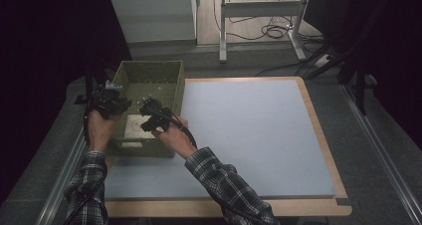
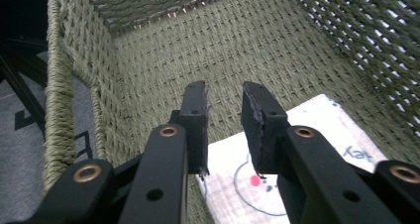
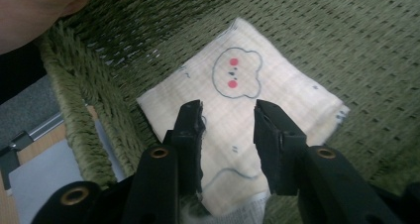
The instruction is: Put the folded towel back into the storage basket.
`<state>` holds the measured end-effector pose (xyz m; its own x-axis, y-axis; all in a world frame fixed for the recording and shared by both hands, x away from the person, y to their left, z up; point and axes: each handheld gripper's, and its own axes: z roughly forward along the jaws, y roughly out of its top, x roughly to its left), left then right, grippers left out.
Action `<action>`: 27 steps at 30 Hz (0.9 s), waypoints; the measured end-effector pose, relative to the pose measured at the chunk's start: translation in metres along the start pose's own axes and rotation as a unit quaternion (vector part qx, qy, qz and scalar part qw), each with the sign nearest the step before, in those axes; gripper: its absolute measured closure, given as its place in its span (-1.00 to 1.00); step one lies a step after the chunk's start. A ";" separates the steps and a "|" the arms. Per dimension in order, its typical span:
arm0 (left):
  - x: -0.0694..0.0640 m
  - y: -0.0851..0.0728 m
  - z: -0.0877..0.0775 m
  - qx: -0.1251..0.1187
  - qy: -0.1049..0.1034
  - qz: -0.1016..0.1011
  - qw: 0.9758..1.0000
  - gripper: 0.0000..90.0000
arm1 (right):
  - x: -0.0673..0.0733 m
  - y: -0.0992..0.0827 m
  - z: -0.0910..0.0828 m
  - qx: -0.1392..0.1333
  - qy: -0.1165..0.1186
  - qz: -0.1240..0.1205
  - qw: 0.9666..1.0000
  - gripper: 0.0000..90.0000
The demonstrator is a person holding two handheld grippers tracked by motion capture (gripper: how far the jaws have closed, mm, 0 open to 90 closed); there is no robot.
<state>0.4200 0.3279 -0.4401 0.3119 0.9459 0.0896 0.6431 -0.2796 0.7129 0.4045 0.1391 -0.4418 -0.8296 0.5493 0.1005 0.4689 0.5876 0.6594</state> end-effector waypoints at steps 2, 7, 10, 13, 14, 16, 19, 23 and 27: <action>-0.001 0.000 -0.001 -0.002 -0.002 0.001 1.000 0.56 | -0.003 0.000 -0.003 -0.002 0.001 -0.003 1.000 0.37; -0.004 0.001 0.000 -0.005 -0.026 -0.011 1.000 0.43 | -0.007 -0.002 -0.011 -0.010 0.005 -0.014 1.000 0.27; -0.008 0.003 0.001 -0.004 -0.038 -0.014 0.999 0.35 | -0.009 -0.004 -0.016 -0.014 0.003 -0.024 1.000 0.17; -0.013 0.006 0.002 -0.003 -0.045 -0.015 0.999 0.27 | -0.010 -0.006 -0.023 -0.018 0.003 -0.030 0.999 0.07; -0.014 0.006 0.002 -0.002 -0.047 -0.015 0.999 0.23 | -0.010 -0.006 -0.025 -0.020 0.002 -0.033 0.999 0.03; -0.017 0.008 0.002 -0.002 -0.049 -0.015 0.999 0.17 | -0.011 -0.007 -0.030 -0.022 0.003 -0.040 0.999 -0.03; -0.022 0.010 0.002 -0.001 -0.053 -0.014 0.998 0.10 | -0.013 -0.010 -0.037 -0.032 0.002 -0.051 0.998 -0.11; -0.026 0.012 0.000 0.004 -0.054 -0.009 0.999 -0.06 | -0.019 -0.014 -0.047 -0.041 0.004 -0.056 0.998 -0.19; -0.028 0.014 -0.002 0.002 -0.061 -0.013 0.998 -0.20 | -0.025 -0.017 -0.056 -0.049 0.007 -0.048 0.998 -0.27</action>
<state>0.4187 0.2974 -0.4318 0.3784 0.9255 -0.0138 0.6549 -0.2572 0.7106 0.4004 0.0818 -0.4137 -0.8736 0.4847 0.0444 0.3563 0.5747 0.7367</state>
